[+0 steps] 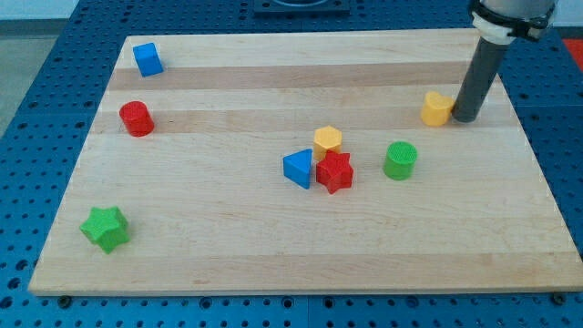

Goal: Move the yellow heart to the right center

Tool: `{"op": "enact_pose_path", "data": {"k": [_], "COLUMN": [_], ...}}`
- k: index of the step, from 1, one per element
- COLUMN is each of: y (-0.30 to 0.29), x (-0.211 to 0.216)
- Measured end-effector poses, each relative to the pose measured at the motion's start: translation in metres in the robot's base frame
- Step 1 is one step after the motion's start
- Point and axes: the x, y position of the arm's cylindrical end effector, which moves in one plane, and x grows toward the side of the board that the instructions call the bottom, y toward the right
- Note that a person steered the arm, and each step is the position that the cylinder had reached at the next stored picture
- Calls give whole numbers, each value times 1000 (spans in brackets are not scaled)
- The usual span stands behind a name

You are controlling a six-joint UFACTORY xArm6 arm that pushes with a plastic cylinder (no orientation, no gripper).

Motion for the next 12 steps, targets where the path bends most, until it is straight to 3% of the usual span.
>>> {"op": "enact_pose_path", "data": {"k": [1,2,4,5,12], "y": [-13,-62,-120,-92,-65], "x": [32,34,3,-28,-22]}}
